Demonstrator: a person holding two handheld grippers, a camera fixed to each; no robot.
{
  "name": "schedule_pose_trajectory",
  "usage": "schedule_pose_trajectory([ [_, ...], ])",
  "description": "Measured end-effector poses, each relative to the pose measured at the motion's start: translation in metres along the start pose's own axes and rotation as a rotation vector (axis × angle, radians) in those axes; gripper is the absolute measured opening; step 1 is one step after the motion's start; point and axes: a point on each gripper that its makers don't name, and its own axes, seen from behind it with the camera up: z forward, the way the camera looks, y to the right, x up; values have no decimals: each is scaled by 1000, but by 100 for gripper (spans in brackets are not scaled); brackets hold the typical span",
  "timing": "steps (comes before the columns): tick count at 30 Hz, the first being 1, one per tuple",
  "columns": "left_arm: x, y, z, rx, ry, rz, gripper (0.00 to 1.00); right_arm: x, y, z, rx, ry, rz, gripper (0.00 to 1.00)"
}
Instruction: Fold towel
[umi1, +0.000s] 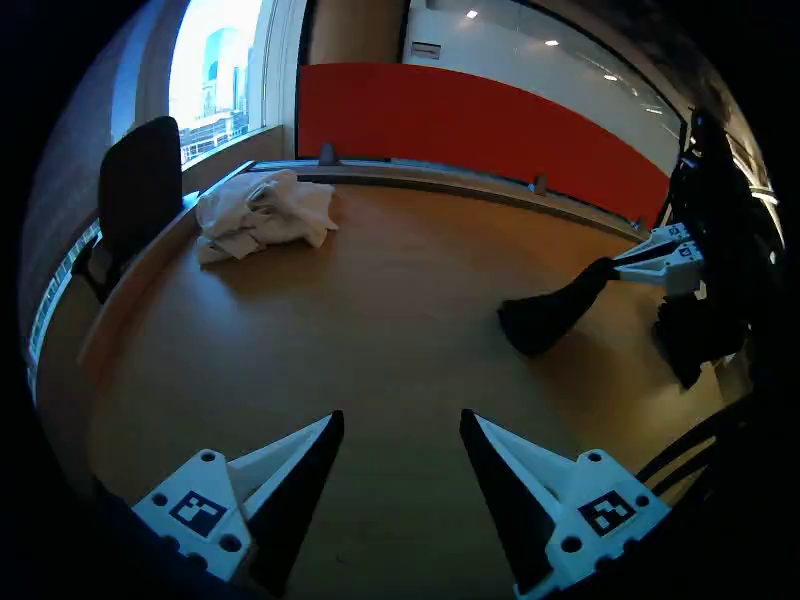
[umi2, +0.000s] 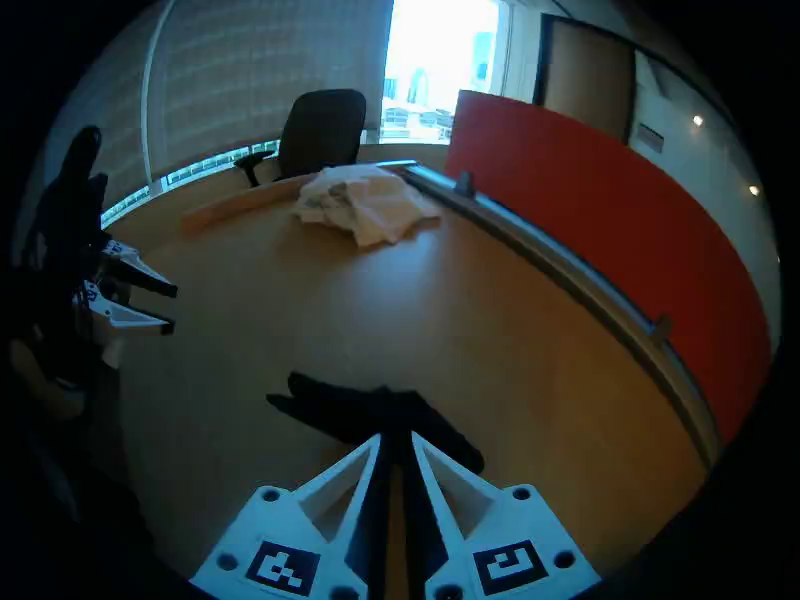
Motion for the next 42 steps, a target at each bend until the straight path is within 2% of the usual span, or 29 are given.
schedule_pose_trajectory([
  [3,3,1,-1,-1,4,0,86,15,5,-13,-2,21,-3,6],
  [9,8,6,-2,-9,10,4,86,27,13,-32,-14,39,-8,6],
  [15,11,11,-1,-17,12,9,86,26,23,-48,-31,48,0,6],
  [21,15,16,1,-27,9,15,86,20,43,-71,-56,58,20,6],
  [28,19,23,5,-34,4,26,86,10,82,-105,-103,62,43,6],
  [42,26,31,10,-31,1,27,86,-31,183,-181,-234,30,75,6],
])
